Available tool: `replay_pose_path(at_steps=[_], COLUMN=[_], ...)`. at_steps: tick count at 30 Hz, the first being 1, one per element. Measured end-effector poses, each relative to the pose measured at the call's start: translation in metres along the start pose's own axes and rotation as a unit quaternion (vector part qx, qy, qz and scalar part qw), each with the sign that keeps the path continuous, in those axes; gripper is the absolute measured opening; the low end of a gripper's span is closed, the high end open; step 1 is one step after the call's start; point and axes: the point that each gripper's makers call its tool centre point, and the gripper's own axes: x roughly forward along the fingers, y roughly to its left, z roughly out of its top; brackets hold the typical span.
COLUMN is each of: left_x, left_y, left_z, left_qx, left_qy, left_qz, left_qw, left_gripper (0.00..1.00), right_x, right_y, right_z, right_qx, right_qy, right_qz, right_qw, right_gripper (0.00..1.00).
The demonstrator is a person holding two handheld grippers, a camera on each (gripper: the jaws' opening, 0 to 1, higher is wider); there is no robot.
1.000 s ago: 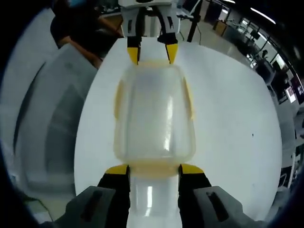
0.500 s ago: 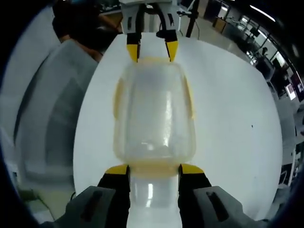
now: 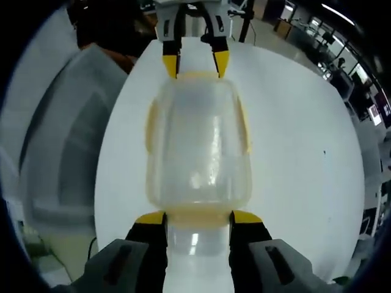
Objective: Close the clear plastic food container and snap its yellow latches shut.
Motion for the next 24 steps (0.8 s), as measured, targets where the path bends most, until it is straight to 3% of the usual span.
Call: replay_pose_path(at_steps=[24], left_x=[0.016], left_y=[0.004], left_z=[0.032], left_qx=[0.001], left_qy=[-0.020], left_qz=[-0.008], left_qw=[0.9998], left_gripper=[0.37], right_x=[-0.007], right_y=[-0.002], right_z=[-0.036], right_qx=[0.014], right_qy=[0.005], right_qz=[0.001], right_qw=[0.9999], right_gripper=[0.37])
